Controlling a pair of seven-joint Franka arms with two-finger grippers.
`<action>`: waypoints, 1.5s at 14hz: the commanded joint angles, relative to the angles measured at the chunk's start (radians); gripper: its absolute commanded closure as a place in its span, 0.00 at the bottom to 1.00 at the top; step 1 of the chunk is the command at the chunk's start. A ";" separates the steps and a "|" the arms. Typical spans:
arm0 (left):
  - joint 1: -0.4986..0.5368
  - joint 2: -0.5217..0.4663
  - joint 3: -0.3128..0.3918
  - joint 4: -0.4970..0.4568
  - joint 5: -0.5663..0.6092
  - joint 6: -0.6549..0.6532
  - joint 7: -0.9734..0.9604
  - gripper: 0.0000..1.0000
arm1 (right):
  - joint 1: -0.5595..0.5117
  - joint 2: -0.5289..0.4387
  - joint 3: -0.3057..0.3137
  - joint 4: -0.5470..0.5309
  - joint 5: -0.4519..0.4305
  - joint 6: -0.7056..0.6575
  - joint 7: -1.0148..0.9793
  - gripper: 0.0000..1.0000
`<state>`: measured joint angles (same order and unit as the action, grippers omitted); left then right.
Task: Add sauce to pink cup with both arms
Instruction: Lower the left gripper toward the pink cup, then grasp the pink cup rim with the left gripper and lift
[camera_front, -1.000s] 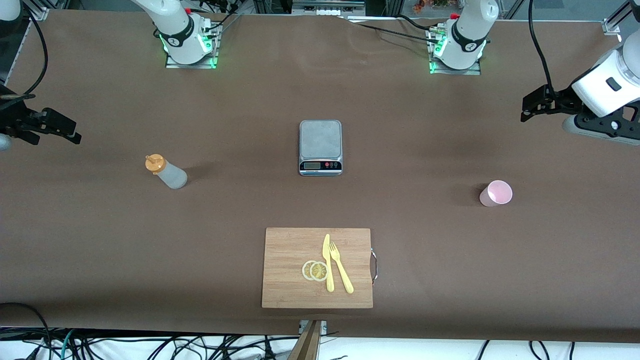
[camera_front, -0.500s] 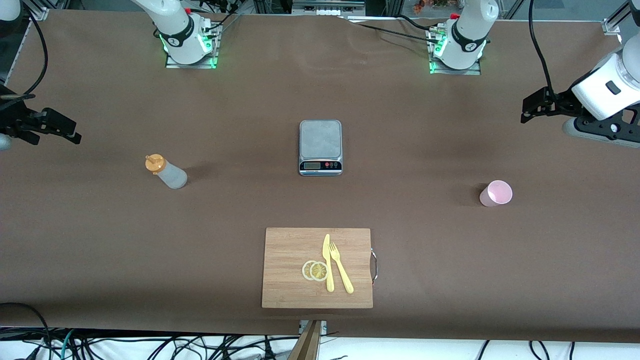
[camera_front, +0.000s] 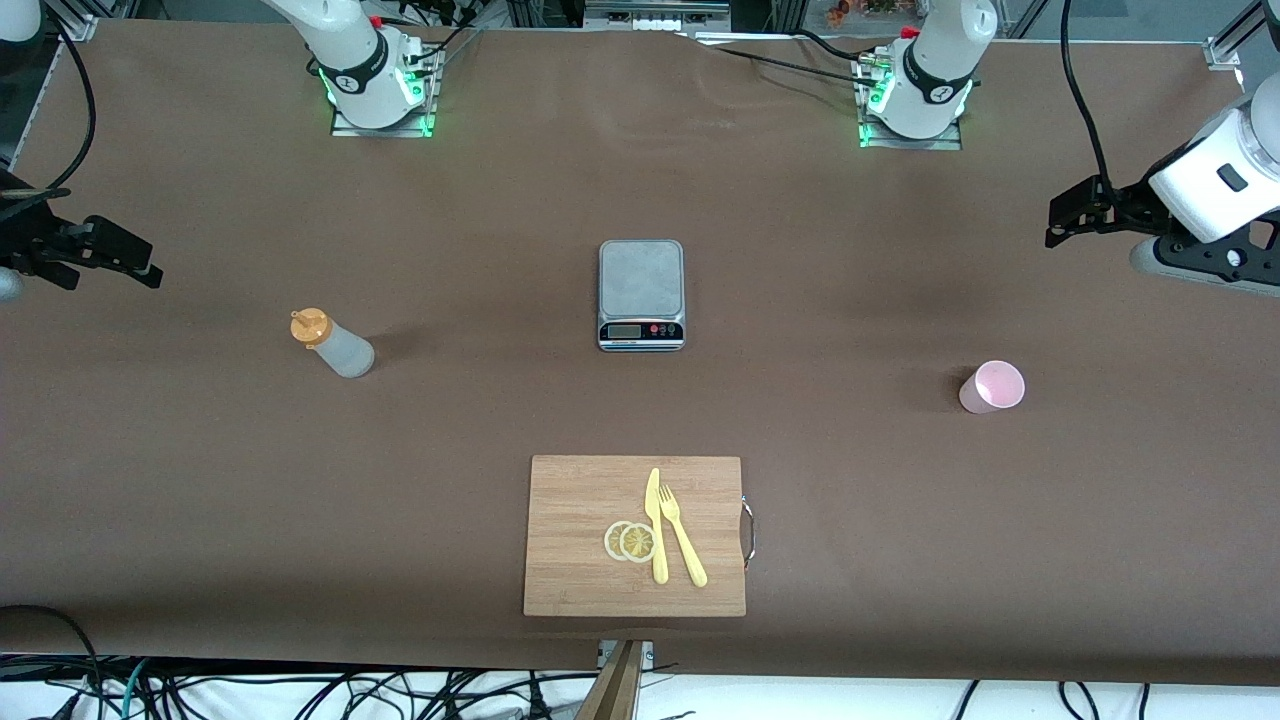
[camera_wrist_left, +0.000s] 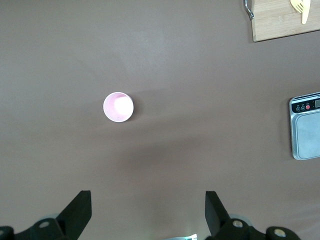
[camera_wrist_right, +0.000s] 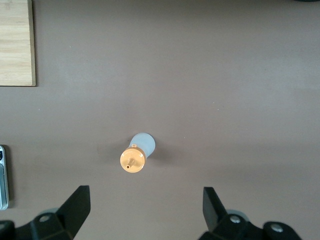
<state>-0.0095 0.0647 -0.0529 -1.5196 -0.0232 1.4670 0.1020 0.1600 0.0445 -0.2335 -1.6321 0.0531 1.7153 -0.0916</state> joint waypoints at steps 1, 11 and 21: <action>0.006 0.058 0.004 0.026 0.041 -0.020 0.010 0.00 | 0.000 -0.005 -0.001 0.009 -0.007 -0.016 0.003 0.00; 0.129 0.228 0.004 -0.121 0.095 0.293 0.218 0.00 | 0.000 -0.005 -0.001 0.009 -0.007 -0.016 0.003 0.00; 0.171 0.311 0.005 -0.387 0.097 0.734 0.263 0.01 | 0.000 -0.005 -0.001 0.009 -0.006 -0.016 0.003 0.00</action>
<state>0.1459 0.3813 -0.0402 -1.8838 0.0473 2.1793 0.3448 0.1599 0.0445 -0.2340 -1.6321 0.0531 1.7148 -0.0916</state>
